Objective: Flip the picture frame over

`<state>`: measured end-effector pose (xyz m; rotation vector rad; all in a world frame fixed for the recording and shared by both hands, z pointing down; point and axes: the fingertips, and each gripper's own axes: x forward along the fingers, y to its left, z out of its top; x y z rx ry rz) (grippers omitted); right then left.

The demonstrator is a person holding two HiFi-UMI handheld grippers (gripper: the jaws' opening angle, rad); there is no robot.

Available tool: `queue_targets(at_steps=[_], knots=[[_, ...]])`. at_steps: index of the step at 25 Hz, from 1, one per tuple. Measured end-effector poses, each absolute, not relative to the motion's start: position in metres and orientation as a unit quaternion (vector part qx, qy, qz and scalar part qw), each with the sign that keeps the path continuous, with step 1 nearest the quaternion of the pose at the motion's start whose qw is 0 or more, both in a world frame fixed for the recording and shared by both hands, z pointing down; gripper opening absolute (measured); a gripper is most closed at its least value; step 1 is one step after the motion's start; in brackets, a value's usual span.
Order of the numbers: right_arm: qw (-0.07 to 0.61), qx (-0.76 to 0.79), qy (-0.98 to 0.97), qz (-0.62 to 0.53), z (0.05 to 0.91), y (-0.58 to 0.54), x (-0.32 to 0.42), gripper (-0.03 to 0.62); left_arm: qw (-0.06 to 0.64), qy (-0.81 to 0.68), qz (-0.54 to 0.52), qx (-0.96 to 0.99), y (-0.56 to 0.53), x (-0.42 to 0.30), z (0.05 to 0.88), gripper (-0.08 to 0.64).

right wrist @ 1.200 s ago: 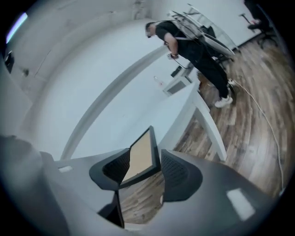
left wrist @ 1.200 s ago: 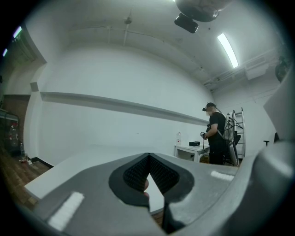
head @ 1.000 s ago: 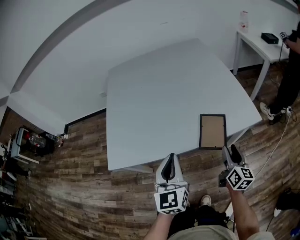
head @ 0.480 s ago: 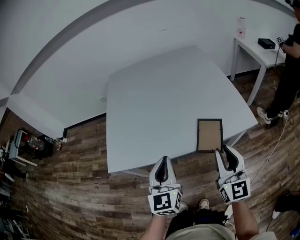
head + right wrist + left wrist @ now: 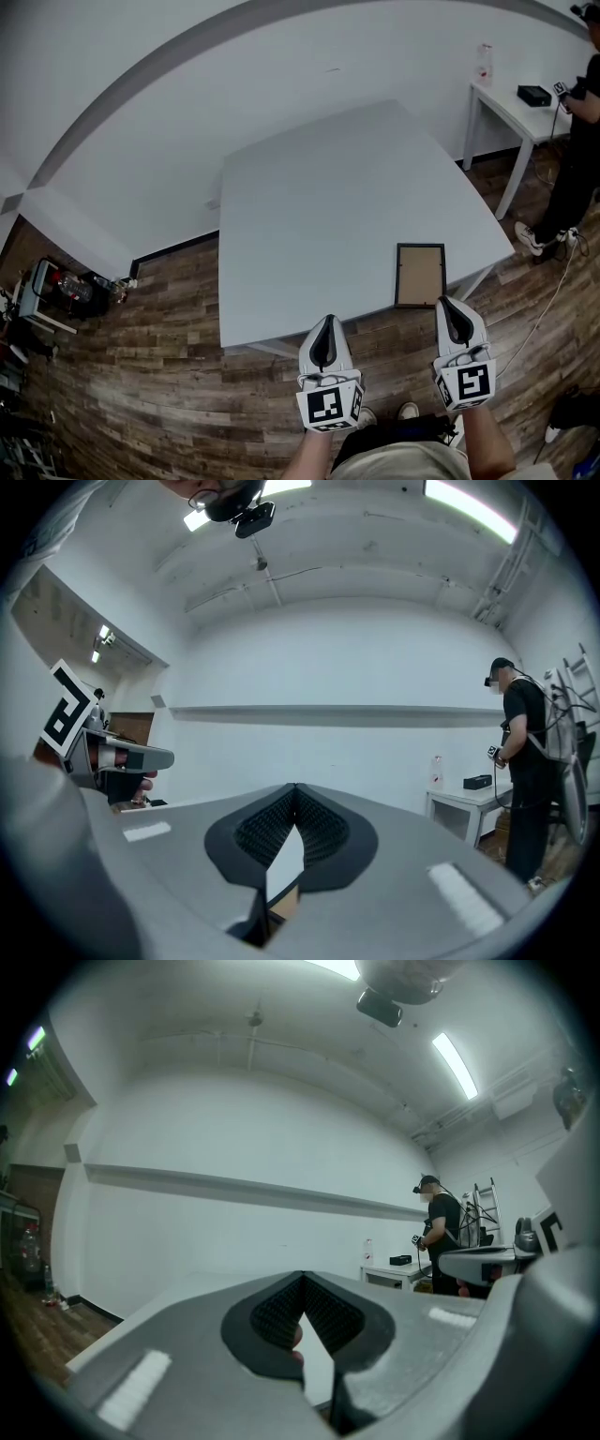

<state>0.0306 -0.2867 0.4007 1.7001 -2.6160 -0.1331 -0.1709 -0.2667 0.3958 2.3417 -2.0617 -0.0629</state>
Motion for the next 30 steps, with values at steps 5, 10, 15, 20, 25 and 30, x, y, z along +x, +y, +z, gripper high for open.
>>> queue_targets(at_steps=[5, 10, 15, 20, 25, 30], knots=[[0.013, 0.545, -0.837, -0.044, 0.398, -0.289, 0.032, 0.021, 0.011, -0.661, -0.021, 0.750, -0.267, -0.169, 0.395, 0.000], [0.019, 0.549, -0.834, -0.044, 0.399, -0.291, 0.031, 0.021, 0.009, -0.661, -0.022, 0.750, -0.267, -0.170, 0.392, 0.000], [0.020, 0.550, -0.834, -0.041, 0.399, -0.297, 0.026, 0.021, 0.005, -0.663, -0.021, 0.748, -0.268, -0.176, 0.390, 0.000], [0.023, 0.546, -0.836, -0.047, 0.396, -0.299, 0.021, 0.021, 0.004, -0.665, -0.023, 0.747, -0.268, -0.180, 0.388, 0.000], [0.024, 0.546, -0.836, -0.048, 0.396, -0.299, 0.020, 0.021, 0.005, -0.665, -0.025, 0.747, -0.269, -0.180, 0.385, 0.000], [0.028, 0.549, -0.834, -0.048, 0.397, -0.297, 0.026, 0.021, 0.001, -0.661, -0.026, 0.750, -0.268, -0.173, 0.389, 0.000]])
